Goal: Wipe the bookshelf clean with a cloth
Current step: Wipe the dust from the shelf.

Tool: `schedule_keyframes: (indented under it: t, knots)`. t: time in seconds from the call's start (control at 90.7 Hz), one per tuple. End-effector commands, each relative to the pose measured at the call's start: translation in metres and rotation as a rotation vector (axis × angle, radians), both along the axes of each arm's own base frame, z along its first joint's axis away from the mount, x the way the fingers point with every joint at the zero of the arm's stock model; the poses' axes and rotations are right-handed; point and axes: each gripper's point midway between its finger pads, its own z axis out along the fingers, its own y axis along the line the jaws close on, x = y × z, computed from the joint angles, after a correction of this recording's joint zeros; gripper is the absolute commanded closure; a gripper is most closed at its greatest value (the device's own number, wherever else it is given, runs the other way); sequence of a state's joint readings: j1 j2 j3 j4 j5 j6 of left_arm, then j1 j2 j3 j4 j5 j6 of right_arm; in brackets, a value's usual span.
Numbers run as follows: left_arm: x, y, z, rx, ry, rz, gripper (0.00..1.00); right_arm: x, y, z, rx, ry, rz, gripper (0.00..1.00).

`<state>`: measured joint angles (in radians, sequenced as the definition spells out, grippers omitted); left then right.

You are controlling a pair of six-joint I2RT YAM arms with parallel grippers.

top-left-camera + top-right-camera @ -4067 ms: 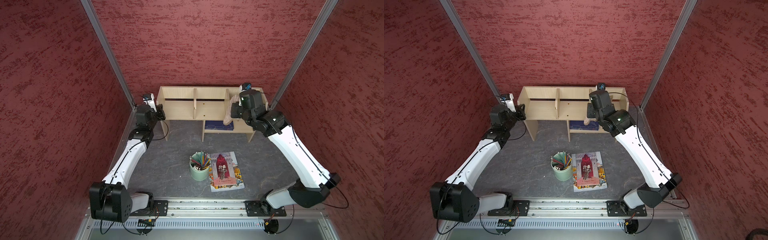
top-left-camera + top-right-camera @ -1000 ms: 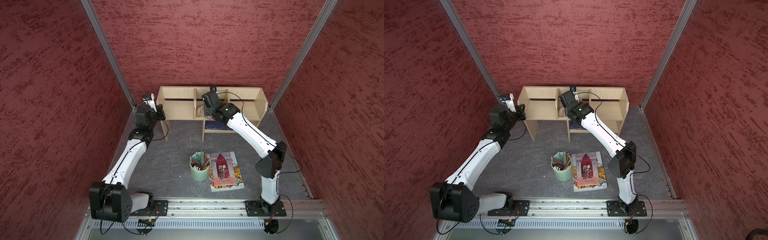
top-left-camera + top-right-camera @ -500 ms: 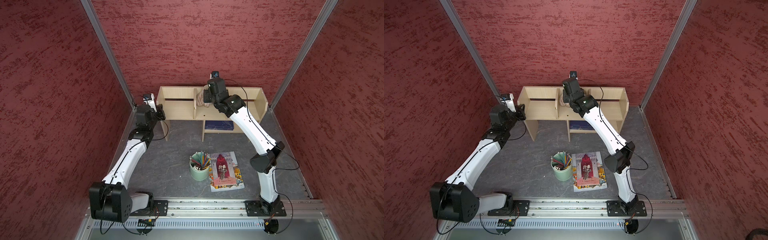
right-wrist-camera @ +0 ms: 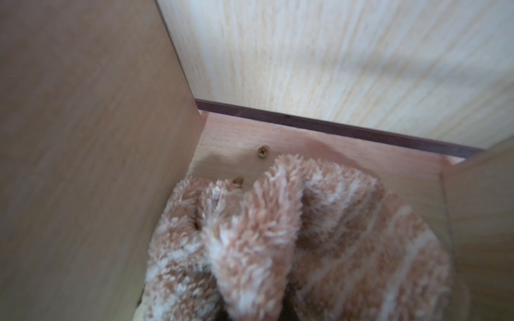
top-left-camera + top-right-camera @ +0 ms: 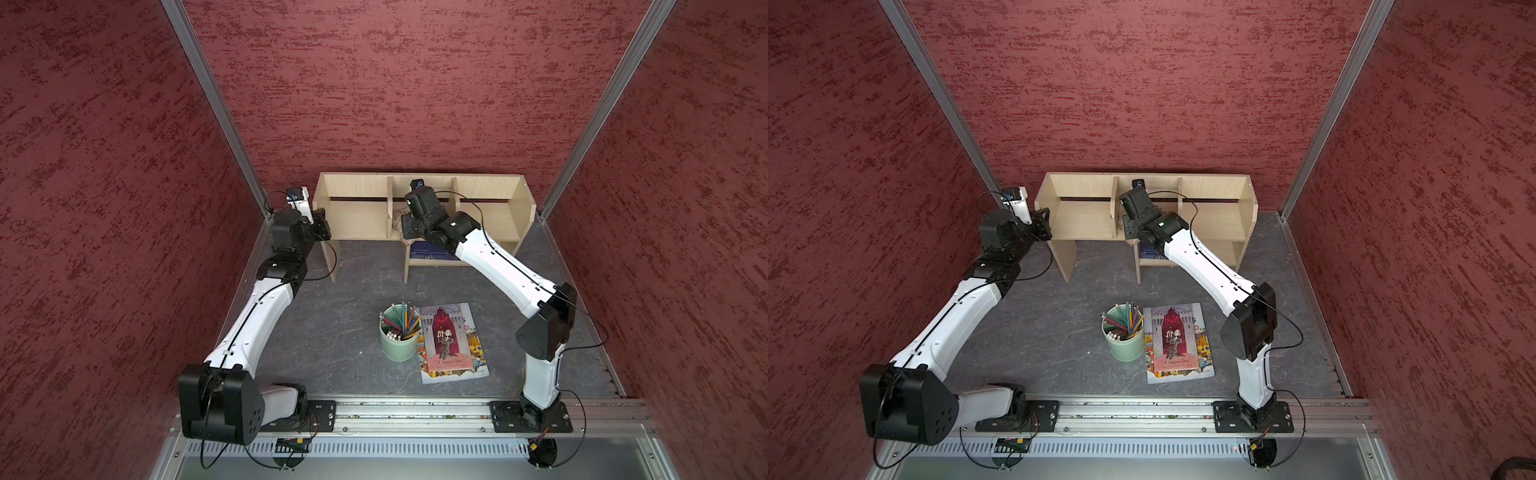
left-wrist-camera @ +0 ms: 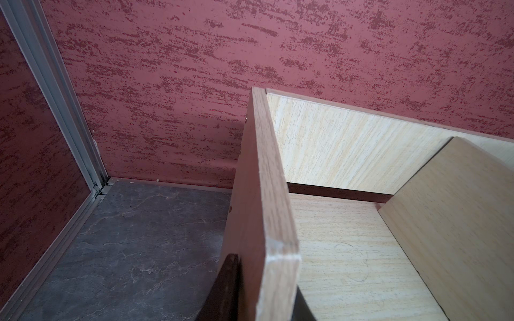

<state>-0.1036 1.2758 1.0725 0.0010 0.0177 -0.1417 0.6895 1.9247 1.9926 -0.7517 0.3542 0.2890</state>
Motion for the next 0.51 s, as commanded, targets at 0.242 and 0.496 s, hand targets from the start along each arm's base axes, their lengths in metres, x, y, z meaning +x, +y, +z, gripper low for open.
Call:
schedule_keyframes:
  t: [0.242, 0.496]
  knots:
    - [-0.011, -0.035, 0.005, -0.114, 0.013, -0.149, 1.00, 0.002, -0.068, 0.046, -0.146, -0.126, -0.260, 1.00]
    - [-0.011, -0.035, 0.006, -0.110, 0.011, -0.147, 1.00, 0.039, -0.053, 0.076, -0.050, -0.215, -0.261, 1.00]
